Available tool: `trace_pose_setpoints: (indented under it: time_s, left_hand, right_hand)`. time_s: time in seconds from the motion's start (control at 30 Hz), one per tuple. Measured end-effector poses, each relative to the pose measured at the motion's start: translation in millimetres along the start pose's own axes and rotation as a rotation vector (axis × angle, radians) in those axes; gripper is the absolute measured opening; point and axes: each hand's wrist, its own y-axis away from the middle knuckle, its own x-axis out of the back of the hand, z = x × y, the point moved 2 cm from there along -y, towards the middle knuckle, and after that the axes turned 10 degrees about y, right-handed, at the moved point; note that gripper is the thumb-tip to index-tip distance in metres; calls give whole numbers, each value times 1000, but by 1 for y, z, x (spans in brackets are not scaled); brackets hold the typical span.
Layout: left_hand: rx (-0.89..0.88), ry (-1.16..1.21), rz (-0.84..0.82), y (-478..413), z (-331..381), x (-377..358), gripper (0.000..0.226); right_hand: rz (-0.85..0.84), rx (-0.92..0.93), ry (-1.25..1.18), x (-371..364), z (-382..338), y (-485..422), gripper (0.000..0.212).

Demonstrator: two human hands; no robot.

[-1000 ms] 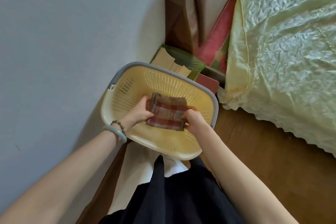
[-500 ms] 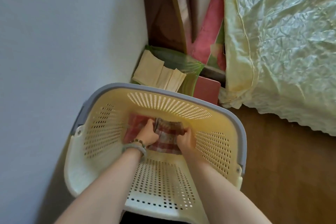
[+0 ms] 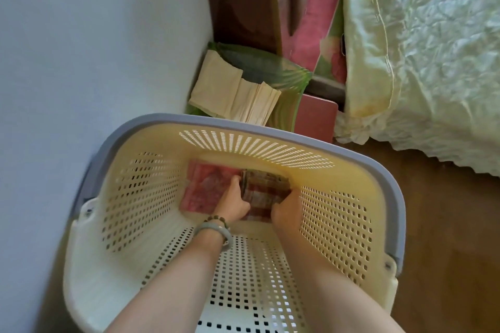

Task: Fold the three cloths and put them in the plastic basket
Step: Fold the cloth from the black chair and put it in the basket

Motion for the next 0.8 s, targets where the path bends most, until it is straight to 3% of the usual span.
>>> trace_pose_setpoints:
  time_s: [0.17, 0.33, 0.43, 0.63, 0.8]
  left_hand:
    - [11, 62, -10, 4, 4, -4, 54]
    - [-48, 87, 282, 11, 7, 0, 50]
    - [-77, 120, 144, 10, 9, -6, 47]
    - [-28, 93, 11, 3, 4, -12, 69]
    - [-22, 49, -74, 25, 11, 2, 76]
  right_hand:
    - [-34, -16, 44, 3, -1, 6, 56]
    - [16, 116, 79, -1, -3, 14, 65]
    - [-39, 139, -24, -8, -6, 10, 69]
    - [-125, 124, 22, -13, -5, -1, 74]
    - [-135, 143, -25, 12, -15, 14, 59]
